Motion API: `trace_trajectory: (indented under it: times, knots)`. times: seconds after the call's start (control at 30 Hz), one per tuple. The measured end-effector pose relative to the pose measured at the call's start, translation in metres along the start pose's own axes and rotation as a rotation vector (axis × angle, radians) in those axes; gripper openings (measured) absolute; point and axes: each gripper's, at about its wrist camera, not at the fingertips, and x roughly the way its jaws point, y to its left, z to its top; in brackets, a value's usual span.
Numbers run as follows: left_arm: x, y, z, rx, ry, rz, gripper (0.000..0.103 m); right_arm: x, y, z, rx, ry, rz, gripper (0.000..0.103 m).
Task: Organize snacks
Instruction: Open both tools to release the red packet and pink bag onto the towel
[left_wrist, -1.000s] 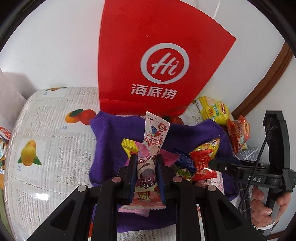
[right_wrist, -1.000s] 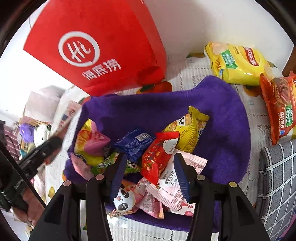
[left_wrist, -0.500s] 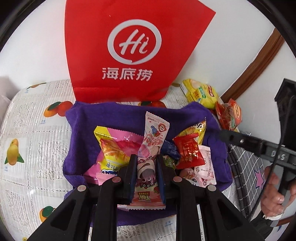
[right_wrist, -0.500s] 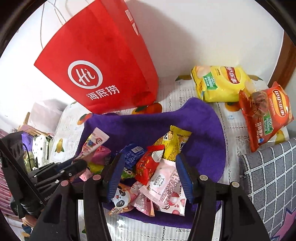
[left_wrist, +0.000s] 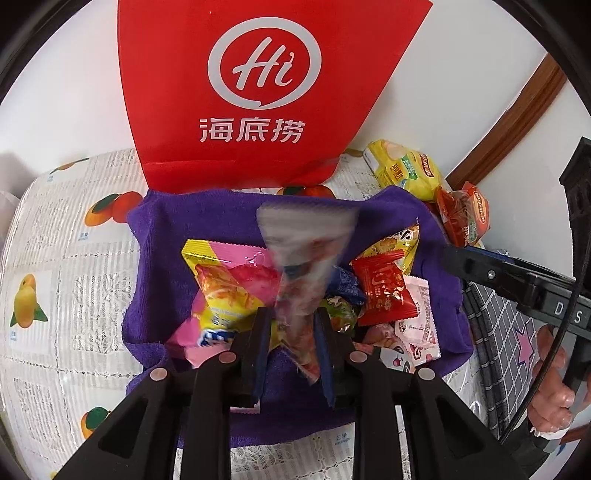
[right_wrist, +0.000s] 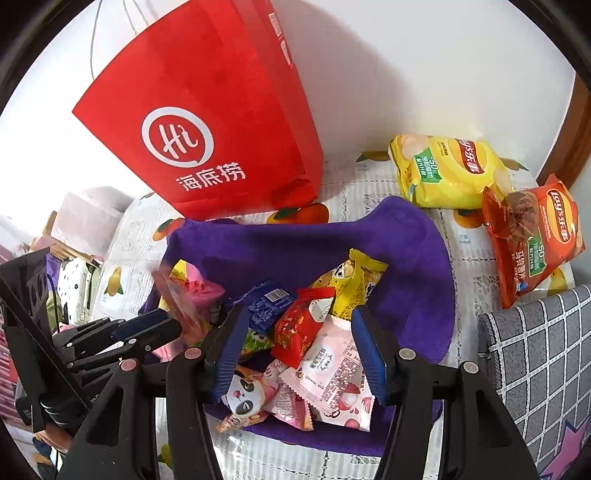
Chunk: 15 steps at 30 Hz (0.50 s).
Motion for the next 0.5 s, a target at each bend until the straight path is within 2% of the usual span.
trace_trajectory:
  times: [0.33,0.5]
  knots:
    - [-0.010,-0.004,0.000,0.027,-0.031,-0.007,0.037,0.001,0.004,0.000,-0.012,-0.002,-0.012,0.058]
    - [-0.018,-0.009,0.001,0.052,-0.060,-0.004,0.042,-0.008,0.011,-0.001,-0.033,-0.031,-0.042,0.058]
